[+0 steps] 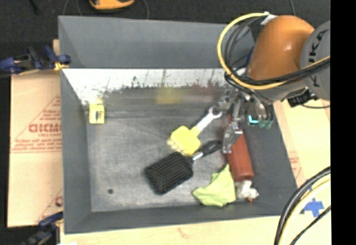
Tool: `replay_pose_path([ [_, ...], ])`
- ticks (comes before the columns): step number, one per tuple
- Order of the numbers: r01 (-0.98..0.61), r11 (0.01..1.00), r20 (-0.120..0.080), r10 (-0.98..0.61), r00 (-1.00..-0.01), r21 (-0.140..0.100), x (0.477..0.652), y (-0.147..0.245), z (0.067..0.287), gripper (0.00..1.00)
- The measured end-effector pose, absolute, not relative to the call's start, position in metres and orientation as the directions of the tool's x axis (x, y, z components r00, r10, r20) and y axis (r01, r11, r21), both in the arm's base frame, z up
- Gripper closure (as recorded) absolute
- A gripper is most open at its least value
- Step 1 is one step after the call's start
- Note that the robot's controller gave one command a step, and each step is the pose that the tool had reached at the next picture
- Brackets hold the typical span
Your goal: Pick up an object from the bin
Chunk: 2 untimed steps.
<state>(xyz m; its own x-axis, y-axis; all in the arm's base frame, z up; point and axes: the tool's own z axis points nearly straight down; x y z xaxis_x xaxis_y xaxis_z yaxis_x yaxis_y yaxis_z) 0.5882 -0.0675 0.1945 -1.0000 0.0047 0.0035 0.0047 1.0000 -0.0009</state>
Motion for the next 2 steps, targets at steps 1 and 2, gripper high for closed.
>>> replay_pose_path([
  [1,0.003,1.0,-0.005,0.003,-1.0,-0.002,0.59,-0.067,0.199,0.0],
  [2,-0.125,0.992,-0.007,-0.125,-0.992,-0.004,0.578,-0.029,0.177,0.0],
])
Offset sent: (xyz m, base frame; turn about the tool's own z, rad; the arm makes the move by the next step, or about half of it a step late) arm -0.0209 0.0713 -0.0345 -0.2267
